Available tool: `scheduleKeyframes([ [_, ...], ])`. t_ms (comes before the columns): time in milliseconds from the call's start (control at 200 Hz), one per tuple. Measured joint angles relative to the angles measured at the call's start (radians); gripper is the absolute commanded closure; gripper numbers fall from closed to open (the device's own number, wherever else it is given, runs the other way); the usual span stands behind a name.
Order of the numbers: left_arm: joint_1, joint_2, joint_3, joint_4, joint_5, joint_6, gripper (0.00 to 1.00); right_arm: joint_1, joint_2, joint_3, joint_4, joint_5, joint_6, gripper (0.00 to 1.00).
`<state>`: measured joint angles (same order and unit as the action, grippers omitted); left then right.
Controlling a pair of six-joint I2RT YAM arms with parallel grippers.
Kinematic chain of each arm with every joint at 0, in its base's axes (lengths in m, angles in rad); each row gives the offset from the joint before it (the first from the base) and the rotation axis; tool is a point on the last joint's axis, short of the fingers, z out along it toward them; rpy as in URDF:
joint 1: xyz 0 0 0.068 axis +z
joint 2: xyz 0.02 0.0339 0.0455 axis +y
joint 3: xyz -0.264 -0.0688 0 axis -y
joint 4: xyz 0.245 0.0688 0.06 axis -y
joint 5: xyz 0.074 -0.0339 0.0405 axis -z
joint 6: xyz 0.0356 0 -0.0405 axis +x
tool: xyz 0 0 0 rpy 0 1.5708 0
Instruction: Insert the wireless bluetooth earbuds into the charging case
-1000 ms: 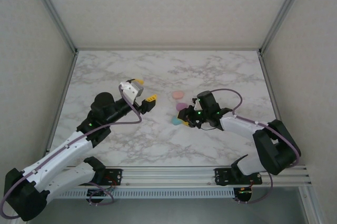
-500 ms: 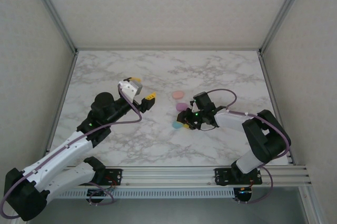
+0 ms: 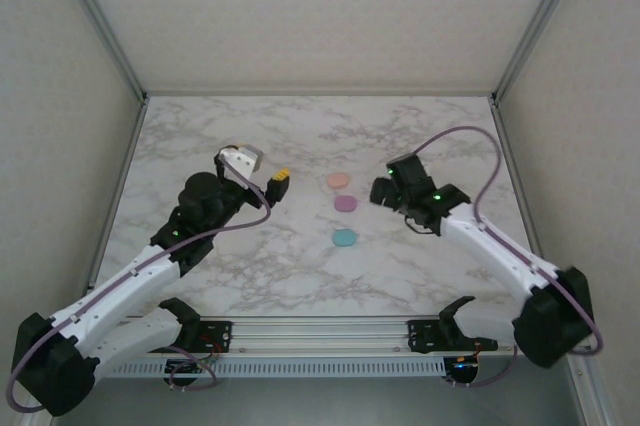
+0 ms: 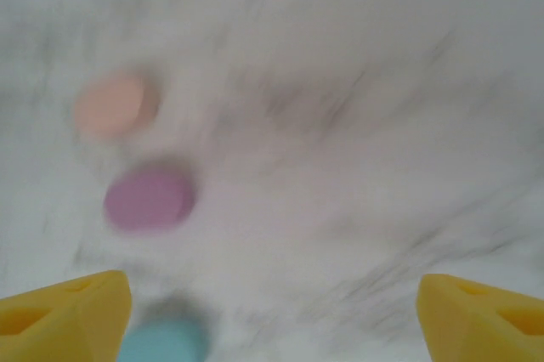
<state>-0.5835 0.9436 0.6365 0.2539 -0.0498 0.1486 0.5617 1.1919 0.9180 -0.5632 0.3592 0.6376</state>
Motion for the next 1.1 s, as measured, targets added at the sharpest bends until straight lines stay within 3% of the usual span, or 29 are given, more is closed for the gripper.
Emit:
scheduleKeyframes([
  [100,0.101,0.047,0.000,-0.038,-0.113,-0.065,0.00,-0.051,-0.082,-0.067,0.150,0.250,-0.166,0.01],
  [220,0.270,0.106,-0.014,-0.071,-0.231,-0.164,0.00,-0.218,-0.043,-0.236,0.417,0.325,-0.357,0.01],
  [250,0.331,0.119,-0.032,-0.070,-0.254,-0.183,0.00,-0.274,0.000,-0.280,0.485,0.309,-0.399,0.01],
  [345,0.411,0.144,-0.082,-0.058,-0.292,-0.211,0.00,-0.351,0.090,-0.365,0.623,0.232,-0.487,0.02],
  [526,0.451,0.283,-0.114,0.052,-0.296,-0.200,0.00,-0.390,0.238,-0.418,0.880,0.019,-0.639,0.06],
  [766,0.481,0.437,-0.126,0.193,-0.204,-0.152,0.00,-0.433,0.266,-0.446,1.123,-0.256,-0.699,0.04],
  [986,0.504,0.496,-0.279,0.498,-0.070,-0.120,0.00,-0.433,0.291,-0.596,1.357,-0.290,-0.697,0.01],
  [1101,0.517,0.598,-0.270,0.517,-0.060,-0.128,0.00,-0.453,0.348,-0.564,1.360,-0.254,-0.663,0.01],
])
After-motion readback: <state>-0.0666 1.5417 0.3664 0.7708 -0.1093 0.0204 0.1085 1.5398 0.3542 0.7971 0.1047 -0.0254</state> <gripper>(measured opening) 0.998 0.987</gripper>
